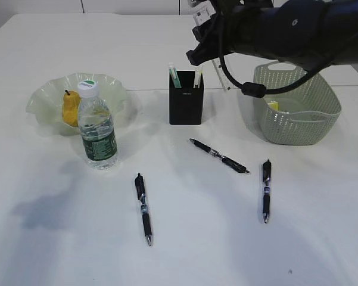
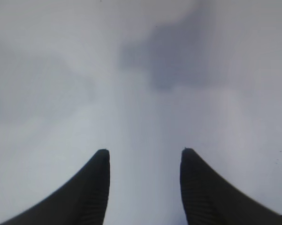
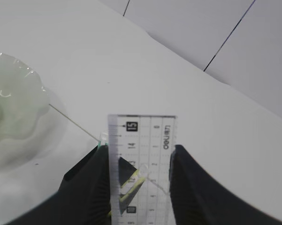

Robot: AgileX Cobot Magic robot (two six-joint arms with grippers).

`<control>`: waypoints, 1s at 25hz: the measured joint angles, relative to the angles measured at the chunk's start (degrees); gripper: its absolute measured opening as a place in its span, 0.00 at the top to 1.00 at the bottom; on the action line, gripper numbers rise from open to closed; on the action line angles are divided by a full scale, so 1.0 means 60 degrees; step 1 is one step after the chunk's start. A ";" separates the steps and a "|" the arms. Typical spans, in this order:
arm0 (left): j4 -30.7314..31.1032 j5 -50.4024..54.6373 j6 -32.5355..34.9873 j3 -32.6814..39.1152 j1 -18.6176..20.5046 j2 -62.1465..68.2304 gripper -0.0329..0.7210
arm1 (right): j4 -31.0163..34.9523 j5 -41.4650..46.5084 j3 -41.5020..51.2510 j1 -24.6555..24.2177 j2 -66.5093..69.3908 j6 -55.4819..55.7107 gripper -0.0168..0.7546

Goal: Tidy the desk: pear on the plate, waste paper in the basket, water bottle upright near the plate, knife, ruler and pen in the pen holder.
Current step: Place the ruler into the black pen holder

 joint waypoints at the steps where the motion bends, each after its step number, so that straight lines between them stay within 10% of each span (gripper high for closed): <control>1: 0.0000 0.0000 0.0000 0.0000 0.0000 0.0000 0.50 | 0.0000 -0.0149 0.0000 0.0000 0.0119 0.0137 0.62; 25: 0.0000 0.0000 0.0000 0.0000 0.0000 0.0000 0.51 | 0.0036 -0.0589 -0.2054 -0.0493 0.2068 0.4686 0.62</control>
